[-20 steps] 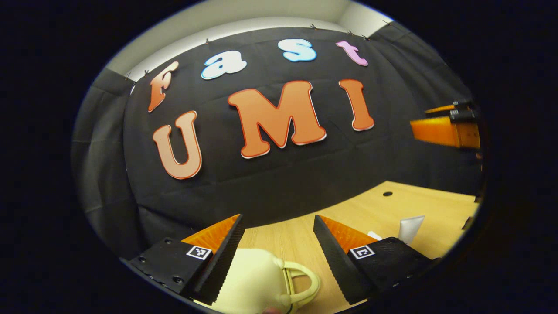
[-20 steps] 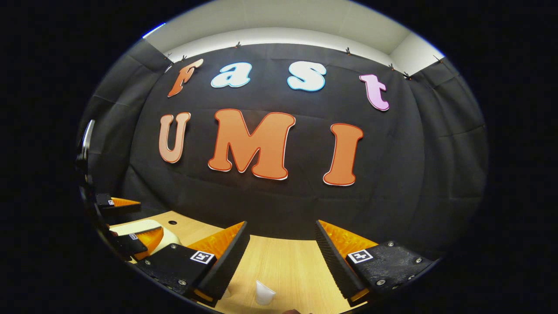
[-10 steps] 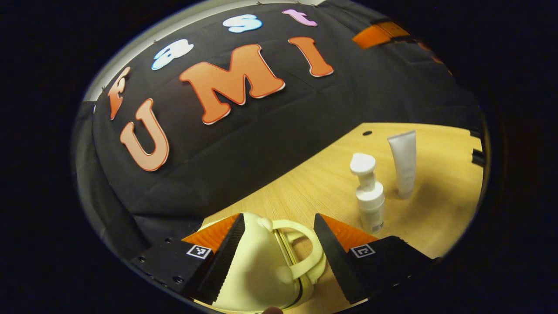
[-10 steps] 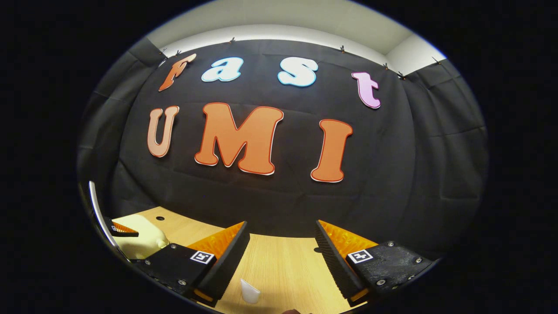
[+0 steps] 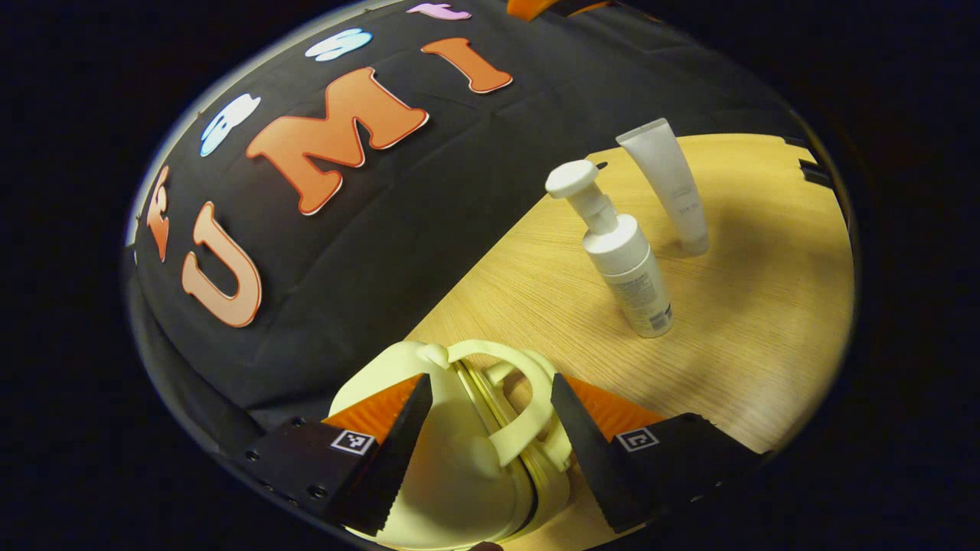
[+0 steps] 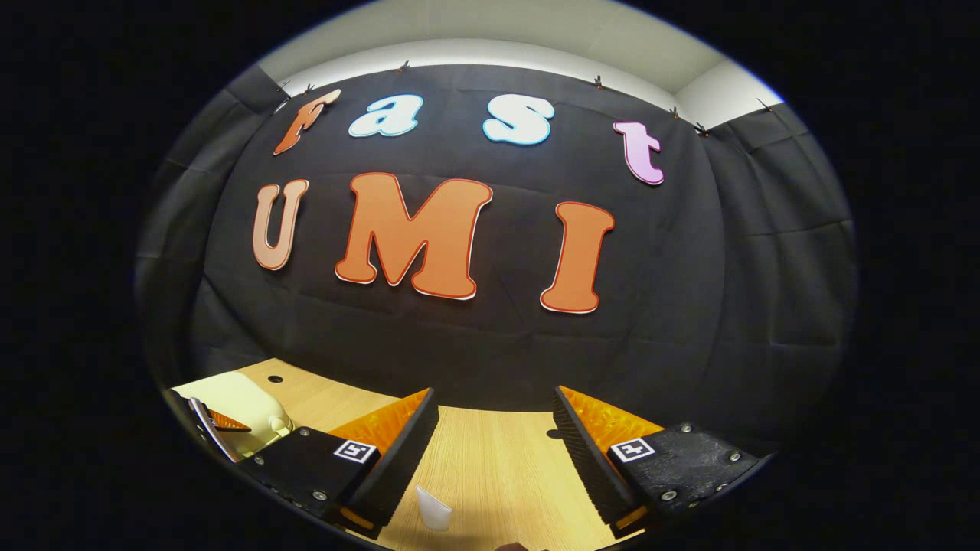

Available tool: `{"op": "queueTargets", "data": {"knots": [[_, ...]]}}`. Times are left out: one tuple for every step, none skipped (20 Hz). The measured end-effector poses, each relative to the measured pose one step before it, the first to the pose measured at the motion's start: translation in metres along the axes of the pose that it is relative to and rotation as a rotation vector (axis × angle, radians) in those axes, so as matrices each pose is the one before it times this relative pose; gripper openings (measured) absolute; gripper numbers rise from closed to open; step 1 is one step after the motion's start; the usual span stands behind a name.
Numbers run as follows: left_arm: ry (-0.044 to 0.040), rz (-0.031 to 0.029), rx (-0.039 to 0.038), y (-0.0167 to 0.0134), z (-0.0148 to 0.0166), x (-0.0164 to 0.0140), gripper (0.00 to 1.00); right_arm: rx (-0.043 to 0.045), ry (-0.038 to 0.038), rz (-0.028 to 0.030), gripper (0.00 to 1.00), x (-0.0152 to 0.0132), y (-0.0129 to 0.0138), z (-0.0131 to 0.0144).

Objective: First open the suitcase, pack the skin care products into it, and then close the suitcase.

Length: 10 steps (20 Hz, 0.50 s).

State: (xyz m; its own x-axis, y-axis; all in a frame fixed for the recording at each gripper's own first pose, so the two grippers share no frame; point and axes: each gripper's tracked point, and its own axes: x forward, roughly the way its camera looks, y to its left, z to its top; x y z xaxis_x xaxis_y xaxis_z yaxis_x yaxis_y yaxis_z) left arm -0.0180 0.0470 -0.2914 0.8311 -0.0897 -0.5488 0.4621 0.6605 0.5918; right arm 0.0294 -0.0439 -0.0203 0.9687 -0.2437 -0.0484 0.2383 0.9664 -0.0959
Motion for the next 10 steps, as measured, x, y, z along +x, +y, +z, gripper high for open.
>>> {"op": "queueTargets", "data": {"knots": [[0.01775,-0.00172,0.03885,-0.00625,-0.00575,-0.00142,0.98,0.00316,0.00406,0.00138,0.95,-0.00011,0.00082,-0.00201],[0.00289,-0.00393,0.03312,-0.00541,-0.00175,-0.00015,0.98,0.00302,0.00544,0.00161,0.95,-0.00035,0.00152,-0.00221],[0.00389,0.0099,0.02661,0.00028,-0.00242,0.00098,0.98,0.00242,0.00326,0.0008,0.95,-0.00106,-0.0001,-0.00149],[0.01174,0.00399,0.01381,-0.00036,-0.0038,0.00003,0.94,0.0009,0.00169,0.0039,0.95,-0.00007,0.00175,-0.00061],[0.00795,0.01082,0.01307,0.00212,-0.00386,0.00125,0.9,-0.00251,-0.00067,0.00017,0.95,0.00037,0.00013,-0.00037],[0.01133,0.00008,0.01385,-0.00106,-0.00231,0.00185,0.9,-0.00155,0.0017,0.00302,0.95,-0.00076,0.00112,-0.00109],[0.00962,0.0116,0.01735,0.00355,-0.00284,0.00163,0.84,-0.00124,0.002,0.00049,0.95,-0.00018,0.00104,-0.00116],[0.00995,0.00193,0.01345,0.00108,-0.00174,0.00063,0.84,0.00245,0.00182,0.00361,0.95,0.00003,0.00132,-0.00035],[-0.00057,-0.01393,0.01897,-0.00467,0.00056,-0.00118,0.65,0.00222,0.00281,0.00164,0.95,0.00017,0.0011,-0.00073],[-0.00739,0.00226,0.03567,0.00013,0.00368,0.00161,0.57,0.00199,-0.00009,0.00202,0.95,-0.00013,0.00103,0.00002]]}}
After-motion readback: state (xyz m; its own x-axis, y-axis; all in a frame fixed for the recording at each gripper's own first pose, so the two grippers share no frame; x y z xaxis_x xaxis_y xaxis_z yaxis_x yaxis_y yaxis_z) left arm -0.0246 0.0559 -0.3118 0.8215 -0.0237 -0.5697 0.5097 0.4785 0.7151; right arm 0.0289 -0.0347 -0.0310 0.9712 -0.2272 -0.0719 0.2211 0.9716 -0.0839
